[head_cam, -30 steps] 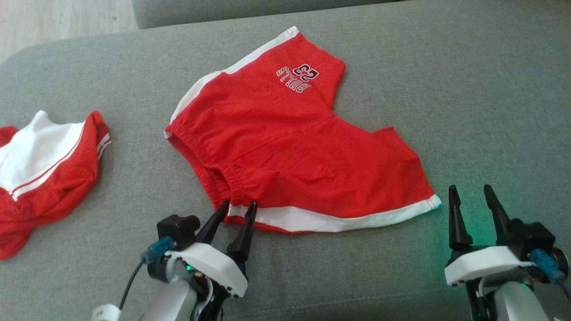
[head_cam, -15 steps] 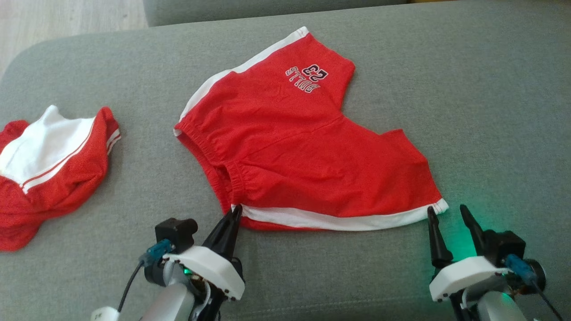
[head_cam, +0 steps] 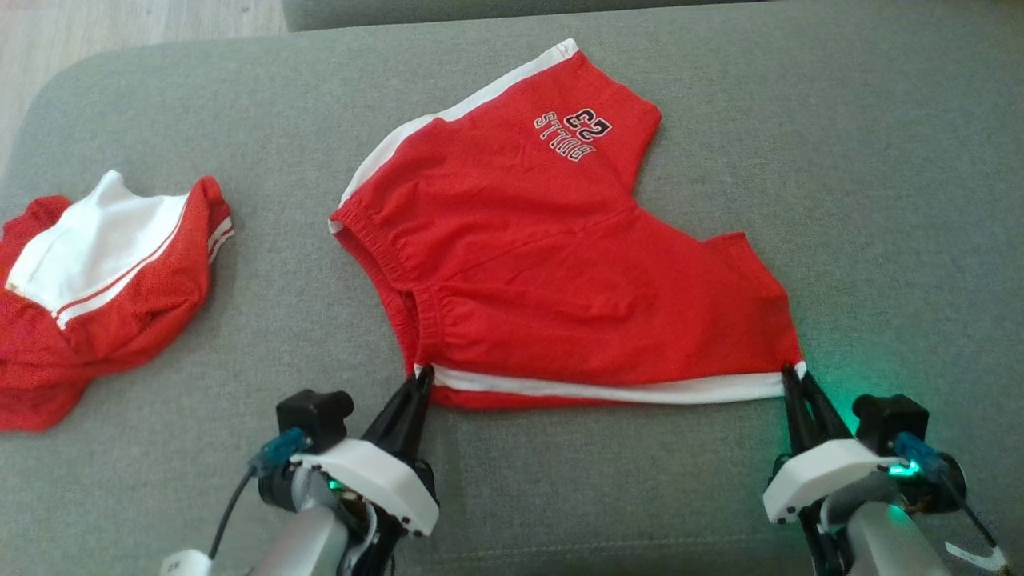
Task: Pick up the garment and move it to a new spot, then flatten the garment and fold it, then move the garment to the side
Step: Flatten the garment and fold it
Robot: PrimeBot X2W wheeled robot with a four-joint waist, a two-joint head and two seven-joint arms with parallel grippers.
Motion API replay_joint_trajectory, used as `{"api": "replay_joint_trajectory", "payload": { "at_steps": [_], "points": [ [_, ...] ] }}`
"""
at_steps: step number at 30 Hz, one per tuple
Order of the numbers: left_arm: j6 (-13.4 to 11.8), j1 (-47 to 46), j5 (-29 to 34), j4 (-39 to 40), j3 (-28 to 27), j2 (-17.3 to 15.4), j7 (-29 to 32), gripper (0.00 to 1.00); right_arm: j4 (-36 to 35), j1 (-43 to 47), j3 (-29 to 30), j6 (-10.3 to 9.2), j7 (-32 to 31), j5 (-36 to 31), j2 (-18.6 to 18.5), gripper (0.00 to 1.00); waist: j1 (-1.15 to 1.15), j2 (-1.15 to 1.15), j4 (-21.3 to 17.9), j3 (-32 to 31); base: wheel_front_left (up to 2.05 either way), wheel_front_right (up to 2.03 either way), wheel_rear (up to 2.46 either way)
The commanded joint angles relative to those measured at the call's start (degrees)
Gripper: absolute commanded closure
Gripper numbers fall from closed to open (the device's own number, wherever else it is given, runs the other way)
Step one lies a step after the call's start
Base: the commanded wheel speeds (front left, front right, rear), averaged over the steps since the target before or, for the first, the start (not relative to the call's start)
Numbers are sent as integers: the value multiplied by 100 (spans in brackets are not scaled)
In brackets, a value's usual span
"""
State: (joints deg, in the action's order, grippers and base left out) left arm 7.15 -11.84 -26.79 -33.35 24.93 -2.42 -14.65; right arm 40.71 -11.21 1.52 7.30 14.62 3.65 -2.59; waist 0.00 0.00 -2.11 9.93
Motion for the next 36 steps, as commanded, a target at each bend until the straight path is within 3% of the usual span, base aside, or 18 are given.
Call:
{"api": "replay_joint_trajectory", "payload": {
  "at_steps": [1, 14, 24, 36],
  "points": [
    [33, -120, -3, 259, -297, -46, -35, 100, -88, -124, -162, 19, 19, 77, -29, 100, 0, 0, 5, -48, 0, 0, 0],
    [34, -65, 581, 1181, -1106, -52, -35, 100, -1297, -301, -492, 19, 37, 809, -29, 100, 0, 0, 51, -927, 0, 0, 0],
    [34, 505, 628, 1596, -1174, -63, -35, 100, -1998, 61, -488, 19, -50, 1088, -29, 100, 0, 0, 115, -1310, 0, 0, 0],
    [34, 1242, 582, 1882, -1291, -49, -35, 100, -3254, 928, -167, 19, -726, 1090, -29, 100, 0, 0, 58, -1212, 0, 0, 0]
  ]
}}
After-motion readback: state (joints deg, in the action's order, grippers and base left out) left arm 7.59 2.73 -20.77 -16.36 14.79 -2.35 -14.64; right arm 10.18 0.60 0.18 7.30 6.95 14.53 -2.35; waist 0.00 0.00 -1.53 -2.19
